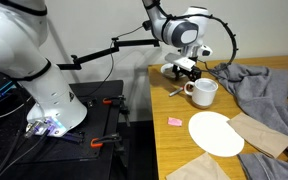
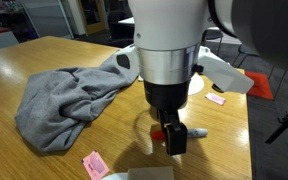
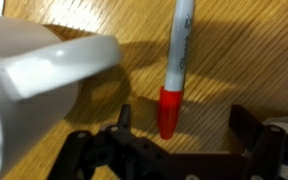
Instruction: Put the red marker inside the white mug
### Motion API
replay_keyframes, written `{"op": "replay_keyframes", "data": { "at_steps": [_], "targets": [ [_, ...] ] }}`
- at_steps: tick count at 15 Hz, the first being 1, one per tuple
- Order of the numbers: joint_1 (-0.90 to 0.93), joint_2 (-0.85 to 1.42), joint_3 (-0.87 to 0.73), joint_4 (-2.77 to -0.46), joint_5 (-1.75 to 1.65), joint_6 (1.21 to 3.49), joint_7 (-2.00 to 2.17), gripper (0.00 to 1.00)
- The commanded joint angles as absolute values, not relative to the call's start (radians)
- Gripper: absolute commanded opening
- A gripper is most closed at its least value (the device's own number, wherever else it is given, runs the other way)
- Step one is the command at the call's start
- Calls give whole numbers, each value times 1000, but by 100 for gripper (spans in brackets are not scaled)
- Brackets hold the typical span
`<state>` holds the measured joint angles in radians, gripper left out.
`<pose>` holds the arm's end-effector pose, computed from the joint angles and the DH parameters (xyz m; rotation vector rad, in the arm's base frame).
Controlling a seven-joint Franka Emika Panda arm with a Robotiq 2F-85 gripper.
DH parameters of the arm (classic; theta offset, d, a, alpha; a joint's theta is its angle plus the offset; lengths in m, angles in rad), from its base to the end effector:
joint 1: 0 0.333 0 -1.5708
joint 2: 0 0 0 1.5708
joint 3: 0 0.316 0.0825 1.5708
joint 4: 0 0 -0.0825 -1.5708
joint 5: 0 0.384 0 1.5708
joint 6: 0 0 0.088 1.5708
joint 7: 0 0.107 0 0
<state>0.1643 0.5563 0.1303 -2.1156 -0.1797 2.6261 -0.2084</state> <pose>0.5417 0.1708 0.1445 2.9631 0.9869 -0.0559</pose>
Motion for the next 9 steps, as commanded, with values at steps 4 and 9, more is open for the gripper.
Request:
{"op": "replay_keyframes", "data": {
  "at_steps": [4,9],
  "targets": [
    [169,585,123,-2084,-198,2617,-208,74],
    [170,592,122,-2081,-198,2616,-204,44]
  ]
}}
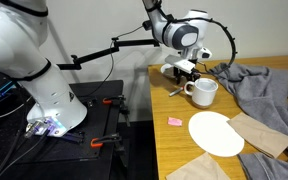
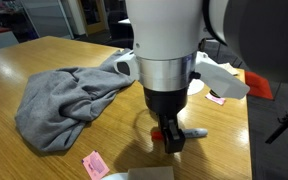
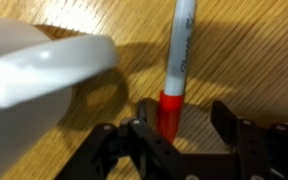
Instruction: Put the red marker inside the white mug
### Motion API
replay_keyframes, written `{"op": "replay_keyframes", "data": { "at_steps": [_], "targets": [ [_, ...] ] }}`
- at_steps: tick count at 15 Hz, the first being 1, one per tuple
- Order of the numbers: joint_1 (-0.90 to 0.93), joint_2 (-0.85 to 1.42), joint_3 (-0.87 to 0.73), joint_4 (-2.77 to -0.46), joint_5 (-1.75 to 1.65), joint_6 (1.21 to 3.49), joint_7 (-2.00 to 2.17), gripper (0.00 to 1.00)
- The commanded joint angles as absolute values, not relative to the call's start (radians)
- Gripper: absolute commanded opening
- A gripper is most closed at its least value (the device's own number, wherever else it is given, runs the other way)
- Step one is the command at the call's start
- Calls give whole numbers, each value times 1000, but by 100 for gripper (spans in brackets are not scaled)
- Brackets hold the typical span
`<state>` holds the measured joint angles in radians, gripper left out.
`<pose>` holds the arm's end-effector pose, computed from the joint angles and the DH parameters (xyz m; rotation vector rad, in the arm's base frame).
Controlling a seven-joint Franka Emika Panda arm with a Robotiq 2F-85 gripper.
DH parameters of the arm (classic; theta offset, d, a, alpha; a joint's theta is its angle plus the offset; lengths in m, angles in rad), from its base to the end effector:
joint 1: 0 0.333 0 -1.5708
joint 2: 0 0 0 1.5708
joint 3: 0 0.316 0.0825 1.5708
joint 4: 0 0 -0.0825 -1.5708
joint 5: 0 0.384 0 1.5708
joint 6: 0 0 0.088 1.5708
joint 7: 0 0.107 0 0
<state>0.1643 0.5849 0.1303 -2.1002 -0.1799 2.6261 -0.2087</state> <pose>0.5425 0.1713 0.1335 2.9664 0.9873 -0.0761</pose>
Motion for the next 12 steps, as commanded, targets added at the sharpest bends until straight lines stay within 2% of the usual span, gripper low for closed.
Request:
{"op": "replay_keyframes", "data": {
  "at_steps": [1,6,7,12],
  "targets": [
    [171,592,122,-2080,-198,2614,-203,37],
    [174,591,118,-2073,-199,2605,-197,0],
    [175,584,118,-2074,-197,2600,-192,5],
    [172,495,119,-2101,-176,2582,-159,6]
  ]
}}
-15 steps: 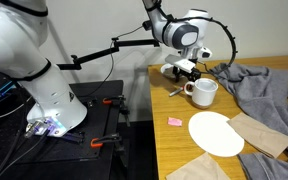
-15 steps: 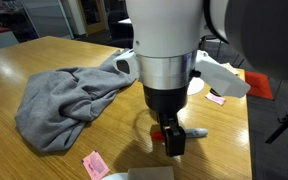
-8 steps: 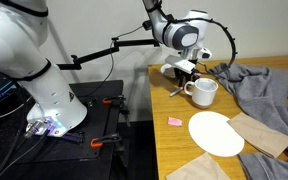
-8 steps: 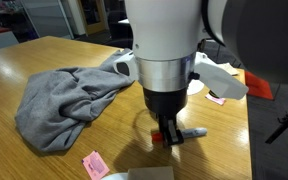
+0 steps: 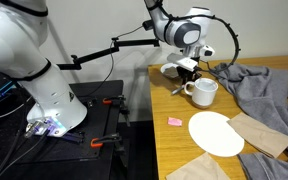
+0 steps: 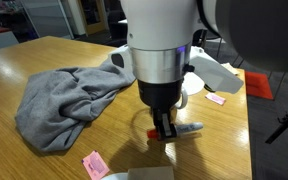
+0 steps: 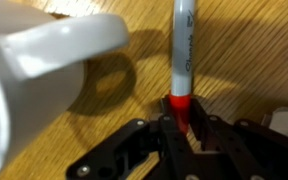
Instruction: Put the red marker inside the white mug
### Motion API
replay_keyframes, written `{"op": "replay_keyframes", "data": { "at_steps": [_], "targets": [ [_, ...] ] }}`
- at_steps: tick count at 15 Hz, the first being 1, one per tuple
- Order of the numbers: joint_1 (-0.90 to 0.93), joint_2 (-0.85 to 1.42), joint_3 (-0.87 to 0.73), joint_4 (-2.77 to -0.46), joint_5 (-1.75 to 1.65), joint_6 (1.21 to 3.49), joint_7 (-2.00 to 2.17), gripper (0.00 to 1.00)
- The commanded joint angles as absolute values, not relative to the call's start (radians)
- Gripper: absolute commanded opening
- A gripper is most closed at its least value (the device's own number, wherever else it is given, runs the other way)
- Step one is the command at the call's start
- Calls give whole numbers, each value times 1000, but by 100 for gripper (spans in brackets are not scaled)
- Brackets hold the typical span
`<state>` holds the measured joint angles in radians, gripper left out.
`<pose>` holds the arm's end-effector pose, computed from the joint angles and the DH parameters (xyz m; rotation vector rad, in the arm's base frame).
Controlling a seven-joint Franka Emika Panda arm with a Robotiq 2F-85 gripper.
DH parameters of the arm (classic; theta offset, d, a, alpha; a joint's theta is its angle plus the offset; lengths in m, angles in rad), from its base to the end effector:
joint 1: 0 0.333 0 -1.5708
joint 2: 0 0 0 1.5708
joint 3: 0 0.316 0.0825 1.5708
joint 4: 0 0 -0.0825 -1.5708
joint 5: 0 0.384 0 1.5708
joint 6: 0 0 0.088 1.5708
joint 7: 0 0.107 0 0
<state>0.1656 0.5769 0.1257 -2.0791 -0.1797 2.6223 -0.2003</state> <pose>0.5527 0.1714 0.1445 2.9686 0.9667 -0.0373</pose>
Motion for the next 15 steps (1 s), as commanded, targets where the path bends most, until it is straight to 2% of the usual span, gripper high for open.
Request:
{"op": "replay_keyframes", "data": {
  "at_steps": [1,6,15],
  "targets": [
    [168,473,124,-2106,-170,2575,-154,6],
    [171,327,118,-2109,-162,2460,-89,6],
    [137,109,88,-2009,-175,2115,10,6]
  ]
}}
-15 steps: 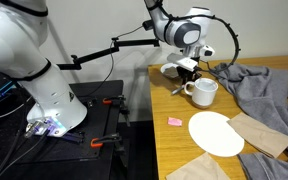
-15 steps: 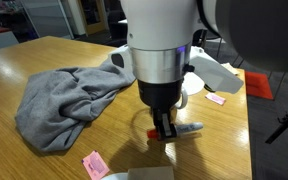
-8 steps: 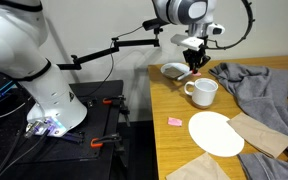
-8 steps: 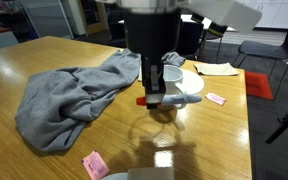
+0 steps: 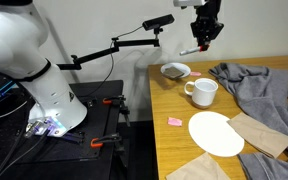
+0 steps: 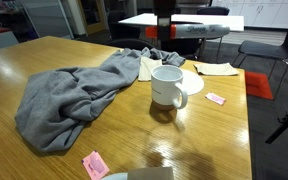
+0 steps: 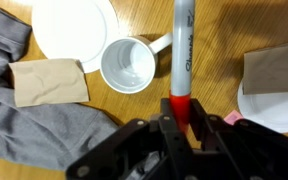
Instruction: Put the red marker inside the white mug
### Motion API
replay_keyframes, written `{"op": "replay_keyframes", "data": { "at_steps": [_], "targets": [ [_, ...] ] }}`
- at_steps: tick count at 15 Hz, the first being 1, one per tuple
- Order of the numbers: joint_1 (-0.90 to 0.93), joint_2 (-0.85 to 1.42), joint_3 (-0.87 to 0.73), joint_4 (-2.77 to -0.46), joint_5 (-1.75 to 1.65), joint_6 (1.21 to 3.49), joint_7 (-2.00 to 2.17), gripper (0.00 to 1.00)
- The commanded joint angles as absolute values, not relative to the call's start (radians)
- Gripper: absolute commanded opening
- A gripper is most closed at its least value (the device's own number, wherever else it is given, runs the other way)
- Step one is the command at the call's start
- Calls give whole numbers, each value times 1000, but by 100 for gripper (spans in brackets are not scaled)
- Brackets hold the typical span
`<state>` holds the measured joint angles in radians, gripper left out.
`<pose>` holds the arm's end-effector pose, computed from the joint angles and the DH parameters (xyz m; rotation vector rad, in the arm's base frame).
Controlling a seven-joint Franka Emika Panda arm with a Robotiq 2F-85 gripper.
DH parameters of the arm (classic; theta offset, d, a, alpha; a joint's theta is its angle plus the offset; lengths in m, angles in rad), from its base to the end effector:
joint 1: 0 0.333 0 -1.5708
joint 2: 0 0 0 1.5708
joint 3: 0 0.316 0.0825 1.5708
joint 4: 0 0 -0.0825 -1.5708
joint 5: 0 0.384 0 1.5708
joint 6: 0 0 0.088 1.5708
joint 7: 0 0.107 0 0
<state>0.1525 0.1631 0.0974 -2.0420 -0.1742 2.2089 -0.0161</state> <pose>0.5633 0.1365 0.3644 2.9676 0.5526 0.0298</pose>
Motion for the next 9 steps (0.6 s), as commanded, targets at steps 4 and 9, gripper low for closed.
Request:
{"op": "replay_keyframes", "data": {
  "at_steps": [4,9],
  "targets": [
    [102,57,69,-1965,-170,2038,-19,6],
    [78,49,59,-1955,-174,2030,-29,22]
  ]
}}
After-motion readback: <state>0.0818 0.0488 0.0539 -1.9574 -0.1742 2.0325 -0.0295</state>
